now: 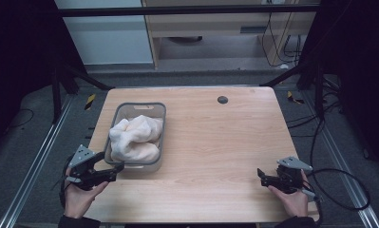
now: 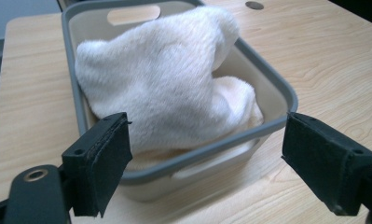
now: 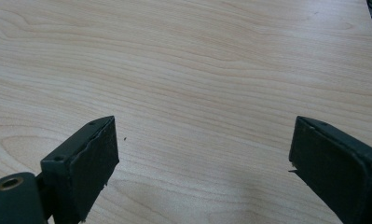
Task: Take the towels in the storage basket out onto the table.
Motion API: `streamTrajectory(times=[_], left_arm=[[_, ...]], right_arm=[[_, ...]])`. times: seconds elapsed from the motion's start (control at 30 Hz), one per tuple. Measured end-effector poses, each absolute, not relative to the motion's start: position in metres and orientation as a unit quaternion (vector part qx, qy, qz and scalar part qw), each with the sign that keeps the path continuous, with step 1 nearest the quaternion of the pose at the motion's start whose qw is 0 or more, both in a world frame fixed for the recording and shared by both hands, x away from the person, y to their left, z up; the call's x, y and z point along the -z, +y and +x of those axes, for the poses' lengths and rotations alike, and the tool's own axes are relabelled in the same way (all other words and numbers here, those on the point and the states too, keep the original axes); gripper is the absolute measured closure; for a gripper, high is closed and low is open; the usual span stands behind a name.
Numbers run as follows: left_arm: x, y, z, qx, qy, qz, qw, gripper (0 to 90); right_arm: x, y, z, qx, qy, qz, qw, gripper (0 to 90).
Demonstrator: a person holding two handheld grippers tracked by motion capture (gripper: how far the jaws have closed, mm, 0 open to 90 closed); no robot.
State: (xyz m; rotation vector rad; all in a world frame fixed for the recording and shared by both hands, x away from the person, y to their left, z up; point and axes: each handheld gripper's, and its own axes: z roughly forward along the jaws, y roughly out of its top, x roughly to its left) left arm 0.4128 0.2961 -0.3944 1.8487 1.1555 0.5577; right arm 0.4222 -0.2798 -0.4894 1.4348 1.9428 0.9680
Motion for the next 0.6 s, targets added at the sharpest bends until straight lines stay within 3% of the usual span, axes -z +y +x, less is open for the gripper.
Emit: streamTrajectory(times=[0.6], left_arm=[[0.382, 0.283, 0.440, -0.241, 0.451, 0.766, 0.389, 14.7]], right_arm=[[0.490, -0.280, 0.422, -0.356, 0.719, 0.538, 0.257, 6.7]])
